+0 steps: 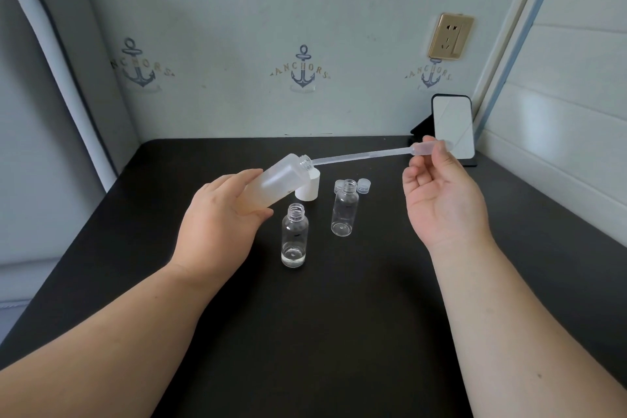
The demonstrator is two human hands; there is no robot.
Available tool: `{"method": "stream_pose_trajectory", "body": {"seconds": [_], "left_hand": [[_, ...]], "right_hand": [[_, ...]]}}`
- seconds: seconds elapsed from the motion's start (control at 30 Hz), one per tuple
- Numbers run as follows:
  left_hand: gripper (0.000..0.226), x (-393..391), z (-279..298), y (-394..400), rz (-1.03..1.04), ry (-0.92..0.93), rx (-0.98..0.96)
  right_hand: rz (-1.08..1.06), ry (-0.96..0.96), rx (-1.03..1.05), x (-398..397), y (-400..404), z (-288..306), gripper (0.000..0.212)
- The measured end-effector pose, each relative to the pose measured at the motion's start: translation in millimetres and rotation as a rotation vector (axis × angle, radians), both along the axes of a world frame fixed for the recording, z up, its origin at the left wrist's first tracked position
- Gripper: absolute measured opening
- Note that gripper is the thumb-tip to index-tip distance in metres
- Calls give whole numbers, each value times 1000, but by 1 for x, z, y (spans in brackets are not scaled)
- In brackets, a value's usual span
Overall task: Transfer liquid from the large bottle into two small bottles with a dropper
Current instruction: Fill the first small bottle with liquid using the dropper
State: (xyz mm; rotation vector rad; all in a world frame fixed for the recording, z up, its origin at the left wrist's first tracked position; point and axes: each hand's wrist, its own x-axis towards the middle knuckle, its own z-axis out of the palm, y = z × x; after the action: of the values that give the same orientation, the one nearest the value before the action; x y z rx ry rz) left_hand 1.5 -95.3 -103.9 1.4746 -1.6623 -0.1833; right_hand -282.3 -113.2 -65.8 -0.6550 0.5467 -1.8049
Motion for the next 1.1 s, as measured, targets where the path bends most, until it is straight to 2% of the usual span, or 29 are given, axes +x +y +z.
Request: {"method": "stream_pose_trajectory", "body": {"seconds": [0.03,0.17,0.3,0.53,0.63,1.1], "left_hand": [[52,0,1,1,-2,11,5],[48,2,2,2,-10,73,18],[42,2,3,3,-25,157,46],[38,-1,2,3,-42,270,94],[43,-2,2,2,-41,275,106],[67,-2,4,2,-65,300,164]], "right_hand": [[-7,-11,9,-1,0,0,14],[-23,-41,18,-2,1,2,25],[-21,-125,10,-4,2,1,14],[2,-127,25,-3,2,2,15],[5,-138,38,-3,2,3,20],[11,-57,57,-2,-1,1,11]]}}
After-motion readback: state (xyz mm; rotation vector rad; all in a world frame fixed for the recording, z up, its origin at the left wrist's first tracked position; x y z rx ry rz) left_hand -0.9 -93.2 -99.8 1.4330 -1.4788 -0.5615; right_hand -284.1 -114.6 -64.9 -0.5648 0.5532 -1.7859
